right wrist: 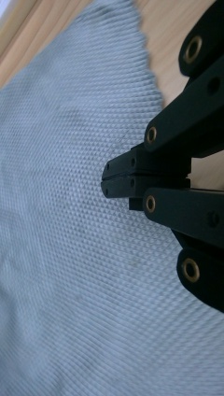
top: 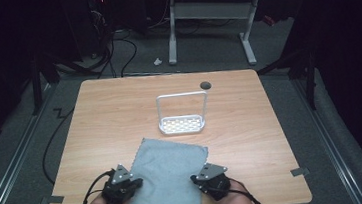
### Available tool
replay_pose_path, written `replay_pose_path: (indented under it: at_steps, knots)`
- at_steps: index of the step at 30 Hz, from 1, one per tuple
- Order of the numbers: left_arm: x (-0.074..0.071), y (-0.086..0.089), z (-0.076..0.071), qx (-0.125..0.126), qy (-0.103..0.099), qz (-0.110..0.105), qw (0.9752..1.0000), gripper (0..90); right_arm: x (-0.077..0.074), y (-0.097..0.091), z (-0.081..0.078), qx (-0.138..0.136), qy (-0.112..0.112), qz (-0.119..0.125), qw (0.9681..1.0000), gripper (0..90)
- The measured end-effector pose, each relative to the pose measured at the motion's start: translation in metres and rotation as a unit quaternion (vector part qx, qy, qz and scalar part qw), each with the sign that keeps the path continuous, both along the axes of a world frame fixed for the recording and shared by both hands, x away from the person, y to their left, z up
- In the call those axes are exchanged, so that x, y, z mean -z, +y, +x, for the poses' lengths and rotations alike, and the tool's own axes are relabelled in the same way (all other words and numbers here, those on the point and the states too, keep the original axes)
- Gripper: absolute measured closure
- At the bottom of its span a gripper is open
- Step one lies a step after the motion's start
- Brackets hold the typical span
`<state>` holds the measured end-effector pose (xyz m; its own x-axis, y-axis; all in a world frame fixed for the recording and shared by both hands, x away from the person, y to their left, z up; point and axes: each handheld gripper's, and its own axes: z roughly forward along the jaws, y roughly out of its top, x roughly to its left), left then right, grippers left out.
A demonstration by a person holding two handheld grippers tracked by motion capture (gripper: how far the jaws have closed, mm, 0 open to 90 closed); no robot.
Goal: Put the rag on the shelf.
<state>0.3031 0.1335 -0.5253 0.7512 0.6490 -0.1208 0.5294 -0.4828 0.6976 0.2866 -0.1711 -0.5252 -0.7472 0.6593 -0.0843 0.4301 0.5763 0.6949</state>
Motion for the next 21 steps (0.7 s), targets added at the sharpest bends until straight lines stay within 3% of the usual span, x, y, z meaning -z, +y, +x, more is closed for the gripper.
replay_pose_path:
  at_steps: [5,9,13,18,21]
  knots:
    - [0.001,-0.038,-0.01,0.057,0.001,-0.011,0.9983,89.7,-0.001,-0.043,0.009,0.049,0.004,0.002,0.9988,90.0]
    - [0.001,-0.055,-0.022,0.09,0.0,-0.009,0.9959,89.7,0.0,-0.06,0.007,0.067,0.004,0.01,0.9977,90.0]
    - [0.001,-0.052,-0.032,0.102,0.006,-0.013,0.9947,89.6,0.0,-0.064,-0.002,0.062,0.01,0.019,0.9979,90.0]
    - [0.0,-0.042,-0.046,0.119,0.024,-0.015,0.9925,89.7,-0.001,-0.064,-0.025,0.036,0.015,0.018,0.9991,90.0]
    - [-0.002,-0.04,-0.044,0.118,0.032,-0.024,0.9922,87.5,-0.001,-0.064,-0.033,0.033,0.017,0.024,0.999,87.0]
